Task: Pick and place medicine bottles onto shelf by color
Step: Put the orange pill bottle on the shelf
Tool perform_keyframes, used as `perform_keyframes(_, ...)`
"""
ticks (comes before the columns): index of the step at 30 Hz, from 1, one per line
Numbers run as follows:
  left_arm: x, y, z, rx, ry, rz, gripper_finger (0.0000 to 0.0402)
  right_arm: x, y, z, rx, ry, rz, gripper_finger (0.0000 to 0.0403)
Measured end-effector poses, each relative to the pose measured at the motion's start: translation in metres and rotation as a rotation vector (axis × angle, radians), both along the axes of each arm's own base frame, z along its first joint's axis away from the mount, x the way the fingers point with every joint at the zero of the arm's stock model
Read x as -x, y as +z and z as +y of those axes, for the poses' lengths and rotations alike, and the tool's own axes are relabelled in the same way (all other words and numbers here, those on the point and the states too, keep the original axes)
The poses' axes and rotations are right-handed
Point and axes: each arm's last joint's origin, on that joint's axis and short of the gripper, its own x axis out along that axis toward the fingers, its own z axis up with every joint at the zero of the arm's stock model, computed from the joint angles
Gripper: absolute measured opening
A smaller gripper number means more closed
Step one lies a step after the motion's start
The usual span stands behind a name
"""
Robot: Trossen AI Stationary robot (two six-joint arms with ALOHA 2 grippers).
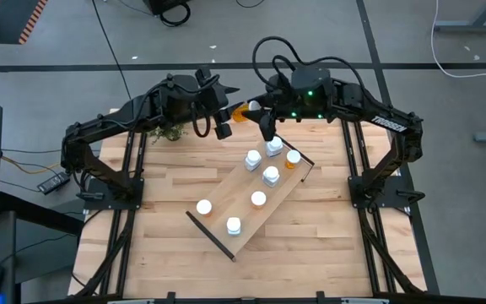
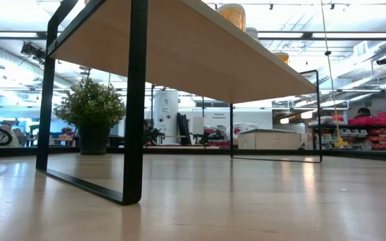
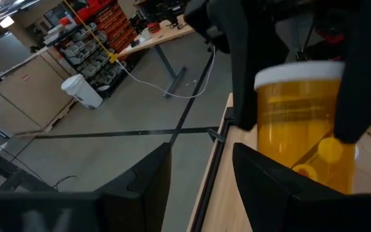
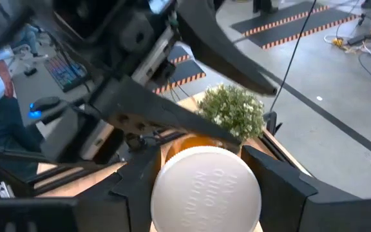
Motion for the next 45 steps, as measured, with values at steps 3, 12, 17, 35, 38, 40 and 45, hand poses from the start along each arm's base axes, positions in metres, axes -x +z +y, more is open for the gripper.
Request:
perform_keyframes(3, 0.000, 0.000, 0.000, 0.009, 0.004, -0.005, 0.0172, 0.004, 0.004, -0.002, 0.005, -0.012, -0.020, 0.0217)
perform_keyframes(12, 0.000, 0.000, 0.000, 0.028, 0.011, -0.017, 0.0172, 0.012, 0.013, -0.008, 0.014, -0.041, -0.070, 0.0217)
perform_keyframes(17, 0.000, 0.000, 0.000, 0.048, 0.013, -0.029, 0.0172, 0.012, 0.014, -0.009, 0.017, -0.044, -0.087, 0.0217)
perform_keyframes(35, 0.001, 0.000, 0.003, -0.015, 0.029, 0.007, 0.0172, 0.011, 0.019, -0.011, 0.025, -0.050, -0.132, 0.0217)
perform_keyframes(38, 0.003, 0.001, 0.006, -0.080, 0.094, 0.042, 0.0172, 0.011, 0.018, -0.011, 0.023, -0.051, -0.123, 0.0217)
perform_keyframes(40, 0.008, 0.003, 0.008, -0.118, 0.167, 0.061, 0.0172, 0.011, 0.018, -0.011, 0.023, -0.050, -0.123, 0.0217)
perform_keyframes(45, 0.023, 0.006, 0.010, -0.173, 0.293, 0.125, 0.0172, 0.014, 0.021, -0.010, 0.023, -0.050, -0.138, 0.0217)
